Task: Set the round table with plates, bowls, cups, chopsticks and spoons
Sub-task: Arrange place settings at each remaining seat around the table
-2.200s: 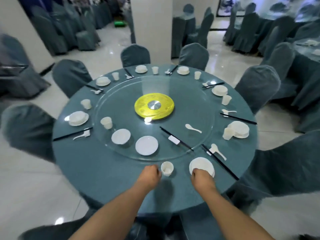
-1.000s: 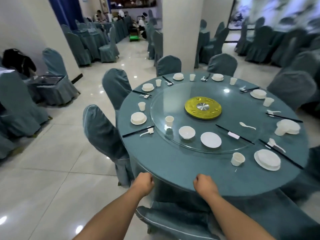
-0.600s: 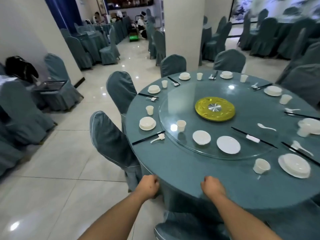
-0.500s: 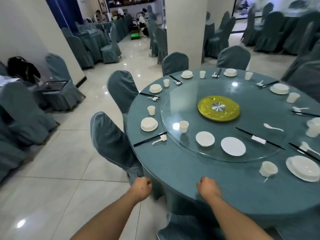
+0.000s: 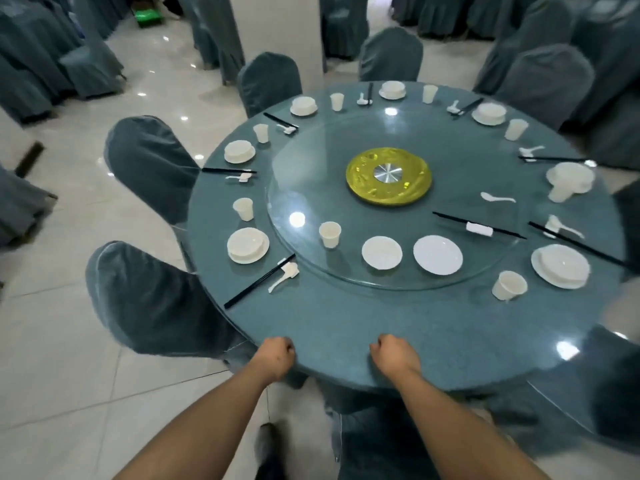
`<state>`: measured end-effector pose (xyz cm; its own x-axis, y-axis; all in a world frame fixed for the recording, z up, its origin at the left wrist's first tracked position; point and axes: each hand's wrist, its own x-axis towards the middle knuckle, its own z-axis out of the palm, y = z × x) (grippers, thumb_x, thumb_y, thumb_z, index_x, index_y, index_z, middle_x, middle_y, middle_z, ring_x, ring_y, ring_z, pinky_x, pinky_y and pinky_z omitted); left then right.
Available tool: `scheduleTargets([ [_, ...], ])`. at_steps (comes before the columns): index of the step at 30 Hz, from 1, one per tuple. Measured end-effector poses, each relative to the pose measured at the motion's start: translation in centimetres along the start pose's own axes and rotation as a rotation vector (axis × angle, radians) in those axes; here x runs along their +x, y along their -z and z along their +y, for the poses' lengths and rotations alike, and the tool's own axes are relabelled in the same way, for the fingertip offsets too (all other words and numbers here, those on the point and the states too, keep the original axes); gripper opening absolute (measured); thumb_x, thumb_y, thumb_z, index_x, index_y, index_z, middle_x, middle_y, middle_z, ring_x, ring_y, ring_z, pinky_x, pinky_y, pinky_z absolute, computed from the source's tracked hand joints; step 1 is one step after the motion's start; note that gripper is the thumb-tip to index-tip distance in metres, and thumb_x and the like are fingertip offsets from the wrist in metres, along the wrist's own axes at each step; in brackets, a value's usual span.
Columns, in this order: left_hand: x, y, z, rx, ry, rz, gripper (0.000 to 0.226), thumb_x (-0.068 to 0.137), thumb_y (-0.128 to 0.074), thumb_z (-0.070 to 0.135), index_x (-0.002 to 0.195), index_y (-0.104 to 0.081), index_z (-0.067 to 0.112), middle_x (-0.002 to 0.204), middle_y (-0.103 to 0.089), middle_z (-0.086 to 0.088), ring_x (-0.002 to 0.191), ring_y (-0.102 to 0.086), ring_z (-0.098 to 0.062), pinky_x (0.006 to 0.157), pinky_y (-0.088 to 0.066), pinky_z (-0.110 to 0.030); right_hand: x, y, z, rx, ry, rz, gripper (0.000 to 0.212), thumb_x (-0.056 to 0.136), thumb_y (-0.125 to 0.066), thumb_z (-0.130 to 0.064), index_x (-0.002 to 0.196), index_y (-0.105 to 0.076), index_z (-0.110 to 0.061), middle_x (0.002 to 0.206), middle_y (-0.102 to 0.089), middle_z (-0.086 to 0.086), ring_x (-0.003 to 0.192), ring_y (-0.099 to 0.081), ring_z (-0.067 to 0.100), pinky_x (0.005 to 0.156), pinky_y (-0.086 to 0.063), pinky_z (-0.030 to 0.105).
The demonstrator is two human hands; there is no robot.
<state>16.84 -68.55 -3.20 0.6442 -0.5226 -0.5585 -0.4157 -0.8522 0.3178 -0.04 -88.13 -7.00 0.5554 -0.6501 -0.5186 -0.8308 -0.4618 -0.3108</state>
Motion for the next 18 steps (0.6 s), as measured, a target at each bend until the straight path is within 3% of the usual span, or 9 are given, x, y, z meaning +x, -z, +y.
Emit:
scheduleTargets([
  [2, 2.6, 0.2, -0.3, 0.008, -0.029, -0.063, 0.029, 0.093, -0.039, 0.012, 0.099, -0.067, 0.007, 0.108, -0.068, -0.013, 0.098, -0.063, -0.029, 0.08, -0.048, -0.029, 0.7, -0.7, -0.4, 0.024, -0.051, 0.038, 0.035, 0.093, -0.041, -0.034, 0.105, -0.066, -0.012, 0.116, -0.067, 0.013, 0.106, -0.063, 0.03, 0.085, -0.05, 0.033],
  [6, 5.8, 0.1, 0.0, 0.032, -0.094, -0.133, 0.031, 0.095, -0.039, 0.011, 0.11, -0.067, 0.008, 0.118, -0.066, -0.012, 0.107, -0.061, -0.029, 0.093, -0.049, -0.032, 0.8, -0.1, 0.3, 0.064, -0.168, 0.075, 0.034, 0.094, -0.041, -0.033, 0.102, -0.065, -0.011, 0.114, -0.067, 0.016, 0.104, -0.063, 0.031, 0.085, -0.05, 0.035],
  [7, 10.8, 4.2, -4.8, 0.107, -0.201, -0.219, 0.032, 0.096, -0.04, 0.012, 0.113, -0.066, 0.008, 0.12, -0.065, -0.012, 0.109, -0.061, -0.029, 0.094, -0.048, -0.033, 1.9, -2.6, -5.6, 0.105, -0.283, 0.103, 0.034, 0.095, -0.041, -0.032, 0.102, -0.065, -0.011, 0.114, -0.067, 0.016, 0.104, -0.063, 0.031, 0.085, -0.049, 0.036],
  [9, 10.5, 3.4, -4.8, 0.164, -0.23, -0.254, 0.031, 0.096, -0.041, 0.013, 0.114, -0.065, 0.007, 0.121, -0.065, -0.014, 0.111, -0.06, -0.03, 0.096, -0.047, -0.033, 0.0, -2.5, -4.9, 0.084, -0.342, 0.064, 0.033, 0.096, -0.04, -0.033, 0.103, -0.065, -0.011, 0.114, -0.067, 0.014, 0.103, -0.063, 0.03, 0.087, -0.049, 0.036],
  [18, 14.1, 10.2, -4.3, 0.191, -0.331, -0.18, 0.032, 0.096, -0.04, 0.017, 0.11, -0.067, 0.006, 0.118, -0.067, -0.016, 0.111, -0.061, -0.032, 0.094, -0.047, -0.033, 0.1, -0.6, -9.2, 0.116, -0.444, 0.095, 0.027, 0.095, -0.043, -0.027, 0.101, -0.063, -0.011, 0.106, -0.068, 0.011, 0.095, -0.064, 0.028, 0.081, -0.05, 0.034],
])
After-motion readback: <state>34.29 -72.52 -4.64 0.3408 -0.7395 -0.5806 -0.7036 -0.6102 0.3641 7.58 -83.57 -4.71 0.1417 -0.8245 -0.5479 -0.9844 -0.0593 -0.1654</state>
